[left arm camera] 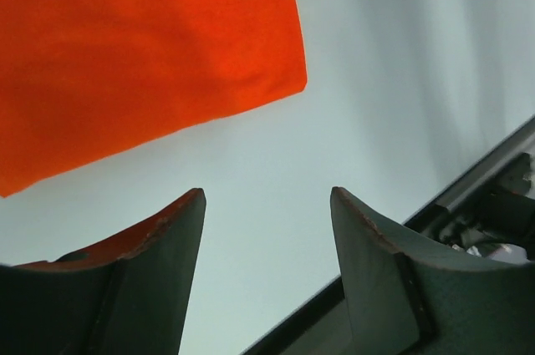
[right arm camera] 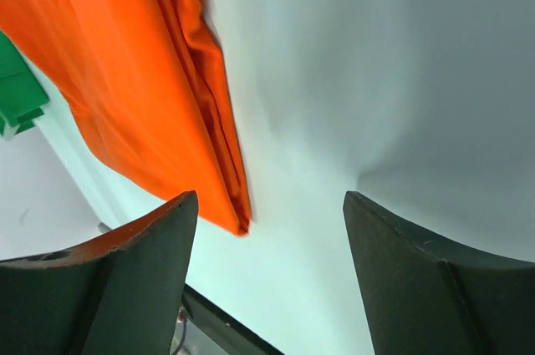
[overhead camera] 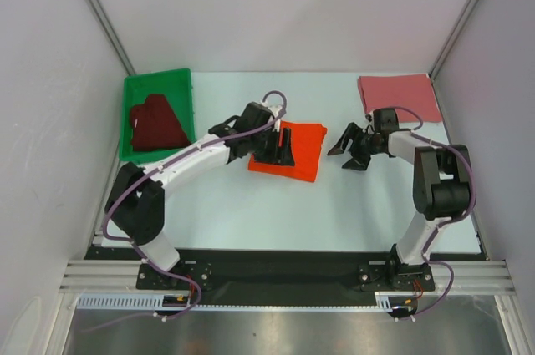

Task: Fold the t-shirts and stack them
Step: Neatly place the folded tshirt to the corner

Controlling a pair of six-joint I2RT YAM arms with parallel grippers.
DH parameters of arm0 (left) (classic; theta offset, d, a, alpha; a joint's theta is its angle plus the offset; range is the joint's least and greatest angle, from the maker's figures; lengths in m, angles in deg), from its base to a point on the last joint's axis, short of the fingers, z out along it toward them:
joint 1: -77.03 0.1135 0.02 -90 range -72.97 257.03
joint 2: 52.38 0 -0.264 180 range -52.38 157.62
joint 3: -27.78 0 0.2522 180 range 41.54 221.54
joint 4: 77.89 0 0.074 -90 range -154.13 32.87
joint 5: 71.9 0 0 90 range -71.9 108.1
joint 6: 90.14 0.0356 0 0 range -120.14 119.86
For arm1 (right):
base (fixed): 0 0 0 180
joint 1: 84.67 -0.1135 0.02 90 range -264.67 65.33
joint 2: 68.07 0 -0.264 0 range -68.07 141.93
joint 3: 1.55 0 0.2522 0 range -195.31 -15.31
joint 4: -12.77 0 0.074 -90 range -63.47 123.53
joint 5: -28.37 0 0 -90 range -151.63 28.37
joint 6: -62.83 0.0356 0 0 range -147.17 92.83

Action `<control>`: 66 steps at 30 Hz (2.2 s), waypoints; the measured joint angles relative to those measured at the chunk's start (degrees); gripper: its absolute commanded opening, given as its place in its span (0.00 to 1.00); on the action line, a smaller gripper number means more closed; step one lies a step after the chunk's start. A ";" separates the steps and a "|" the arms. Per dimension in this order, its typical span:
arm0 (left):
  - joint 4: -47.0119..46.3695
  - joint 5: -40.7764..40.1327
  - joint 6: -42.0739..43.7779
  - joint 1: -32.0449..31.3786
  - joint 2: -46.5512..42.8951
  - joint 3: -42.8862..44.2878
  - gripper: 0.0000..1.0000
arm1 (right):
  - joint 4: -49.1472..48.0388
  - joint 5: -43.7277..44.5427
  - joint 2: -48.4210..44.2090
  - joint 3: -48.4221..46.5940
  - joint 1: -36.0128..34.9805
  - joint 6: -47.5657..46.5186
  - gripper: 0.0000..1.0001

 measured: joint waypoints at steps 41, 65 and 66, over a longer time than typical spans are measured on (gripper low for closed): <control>-47.84 -47.17 74.66 -30.45 20.28 -16.11 0.36 | 7.63 0.72 -36.50 14.47 7.76 -3.63 0.82; -42.45 -40.48 66.42 -23.80 10.86 -11.28 0.00 | -13.84 -10.21 -6.25 10.49 1.57 6.21 1.00; -42.45 -40.28 66.18 -23.52 10.49 -11.28 0.00 | -14.86 -10.80 -5.44 9.86 1.22 6.69 1.00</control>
